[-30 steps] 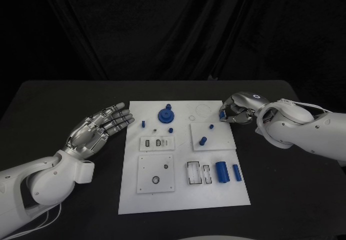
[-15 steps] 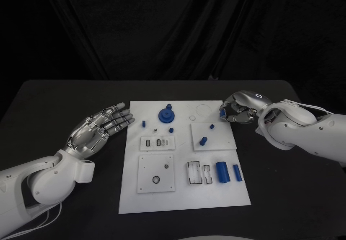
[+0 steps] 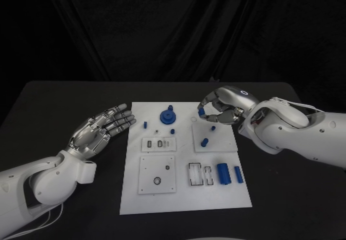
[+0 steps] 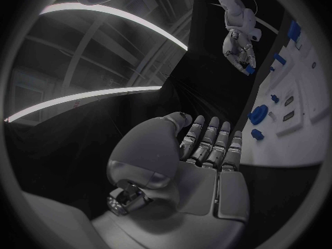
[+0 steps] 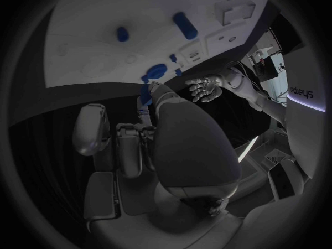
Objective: Assemble the parts on the task board
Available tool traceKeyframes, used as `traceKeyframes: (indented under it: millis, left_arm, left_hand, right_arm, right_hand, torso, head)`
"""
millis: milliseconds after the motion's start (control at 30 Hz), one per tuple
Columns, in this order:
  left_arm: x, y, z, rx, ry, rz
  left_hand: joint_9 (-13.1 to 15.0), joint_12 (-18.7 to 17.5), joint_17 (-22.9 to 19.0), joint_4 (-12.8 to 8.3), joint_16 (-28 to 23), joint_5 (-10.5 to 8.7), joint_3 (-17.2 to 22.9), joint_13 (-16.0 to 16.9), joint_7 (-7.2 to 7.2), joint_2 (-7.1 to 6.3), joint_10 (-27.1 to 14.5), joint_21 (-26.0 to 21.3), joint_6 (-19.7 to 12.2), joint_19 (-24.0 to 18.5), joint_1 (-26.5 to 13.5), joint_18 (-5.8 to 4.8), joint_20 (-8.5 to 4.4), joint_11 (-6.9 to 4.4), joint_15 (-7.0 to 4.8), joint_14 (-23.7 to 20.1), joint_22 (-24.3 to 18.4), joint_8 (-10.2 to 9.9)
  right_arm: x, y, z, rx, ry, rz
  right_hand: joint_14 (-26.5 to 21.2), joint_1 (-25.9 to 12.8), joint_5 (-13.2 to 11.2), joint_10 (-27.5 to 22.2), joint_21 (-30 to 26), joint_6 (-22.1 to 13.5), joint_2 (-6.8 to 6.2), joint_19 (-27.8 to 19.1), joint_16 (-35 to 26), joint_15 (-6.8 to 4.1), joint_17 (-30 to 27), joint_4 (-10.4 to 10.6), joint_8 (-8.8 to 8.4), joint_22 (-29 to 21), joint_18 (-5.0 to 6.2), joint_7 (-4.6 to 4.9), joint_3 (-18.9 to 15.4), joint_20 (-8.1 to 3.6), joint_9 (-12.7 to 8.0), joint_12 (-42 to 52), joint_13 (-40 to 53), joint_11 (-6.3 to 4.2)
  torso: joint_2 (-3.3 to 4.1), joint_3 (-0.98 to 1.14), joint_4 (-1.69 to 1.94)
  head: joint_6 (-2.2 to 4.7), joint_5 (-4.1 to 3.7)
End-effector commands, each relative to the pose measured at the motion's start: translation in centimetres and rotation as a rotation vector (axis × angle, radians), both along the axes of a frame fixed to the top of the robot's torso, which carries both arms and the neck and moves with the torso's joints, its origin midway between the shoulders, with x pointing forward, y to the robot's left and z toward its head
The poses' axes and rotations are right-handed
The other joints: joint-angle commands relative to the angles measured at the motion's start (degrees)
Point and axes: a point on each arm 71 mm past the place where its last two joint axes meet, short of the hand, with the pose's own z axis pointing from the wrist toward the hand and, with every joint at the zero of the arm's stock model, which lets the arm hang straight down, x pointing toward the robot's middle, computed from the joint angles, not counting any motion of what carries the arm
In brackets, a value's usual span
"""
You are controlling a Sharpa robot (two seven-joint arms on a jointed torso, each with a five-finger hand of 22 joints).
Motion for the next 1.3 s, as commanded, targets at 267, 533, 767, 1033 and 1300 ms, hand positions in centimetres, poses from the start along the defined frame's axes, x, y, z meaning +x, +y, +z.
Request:
traceKeyframes:
  millis: [267, 533, 767, 1033, 1300]
  left_arm:
    - [0.0, -0.1, 0.1, -0.022, -0.015, -0.004]
    - [0.0, -0.2, 0.1, -0.022, -0.013, -0.009]
    - [0.0, -0.3, 0.0, -0.022, -0.012, -0.012]
    - [0.1, -0.5, -0.1, -0.022, -0.008, -0.021]
    - [0.0, -0.5, -0.1, -0.022, -0.007, -0.023]
  left_hand:
    - [0.07, 0.26, 0.0, 0.07, 0.15, -0.29, 0.51, 0.04, 2.46, 0.01, 0.4, -0.23, -0.07, -0.32, -0.69, -1.08, 0.15, -0.01, 0.08, -0.21, -0.08, 0.25]
    - [0.07, 0.28, -0.01, 0.11, 0.14, -0.27, 0.63, 0.05, 2.49, 0.05, 0.45, -0.25, -0.08, -0.36, -0.75, -1.08, 0.15, -0.01, 0.08, -0.24, -0.09, 0.26]
    - [0.09, 0.3, 0.0, 0.13, 0.2, -0.25, 0.71, 0.06, 2.5, 0.08, 0.49, -0.28, 0.05, -0.41, -0.79, -1.09, 0.15, -0.01, 0.08, -0.22, -0.1, 0.3]
    - [0.09, 0.34, 0.0, 0.18, 0.2, -0.24, 0.82, 0.06, 2.54, 0.12, 0.56, -0.29, 0.08, -0.44, -0.85, -1.09, 0.15, -0.01, 0.08, -0.26, -0.11, 0.32]
    - [0.09, 0.34, 0.0, 0.18, 0.2, -0.24, 0.82, 0.06, 2.54, 0.12, 0.56, -0.29, 0.08, -0.44, -0.85, -1.09, 0.15, -0.01, 0.08, -0.26, -0.11, 0.32]
  right_arm:
    - [-0.2, 5.6, -1.0, -0.098, 0.013, 0.141]
    - [-0.2, 8.8, -2.9, -0.196, 0.028, 0.187]
    - [0.0, 9.5, -4.3, -0.238, 0.066, 0.18]
    - [0.1, 9.8, -5.0, -0.25, 0.083, 0.181]
    - [0.1, 9.9, -5.1, -0.254, 0.088, 0.179]
  right_hand:
    - [5.6, 0.03, -1.27, 5.86, -0.81, 1.41, 0.11, 0.13, 0.08, 0.14, 14.23, -0.46, 0.82, 5.81, 0.92, -1.1, -0.05, 0.06, 2.35, 0.16, 15.09, 0.29]
    - [5.56, -0.34, -1.46, 5.86, -1.23, 1.09, -0.16, -0.02, -0.01, 0.17, 14.14, -0.54, 0.65, 5.68, 1.01, -1.01, -0.28, 0.07, 2.5, 0.16, 15.09, 0.36]
    - [5.5, -0.48, -1.41, 5.86, -1.83, 1.1, -0.2, -0.28, -0.18, 0.18, 13.98, -0.54, 0.65, 5.44, 1.14, -1.01, -0.33, 0.08, 2.56, 0.16, 15.09, 0.36]
    - [5.46, -0.54, -1.38, 5.86, -2.13, 1.1, -0.22, -0.42, -0.31, 0.18, 13.86, -0.55, 0.66, 5.32, 1.2, -1.02, -0.36, 0.08, 2.6, 0.16, 15.09, 0.36]
    - [5.4, -0.65, -1.3, 5.86, -2.57, 0.92, -0.29, -0.61, -0.46, 0.2, 13.72, -0.66, 0.55, 5.17, 1.29, -0.99, -0.39, 0.1, 2.68, 0.16, 15.09, 0.38]
  torso:
    - [0.02, 0.01, 0.13]
    - [0.11, 0.04, 0.13]
    - [0.12, 0.1, 0.07]
    - [0.06, 0.05, 0.19]
    - [0.09, 0.08, 0.12]
  head:
    - [-0.44, 0.78]
    - [-0.65, 1.22]
    - [-0.78, 1.61]
    - [-1.12, 1.55]
    - [-1.28, 1.54]
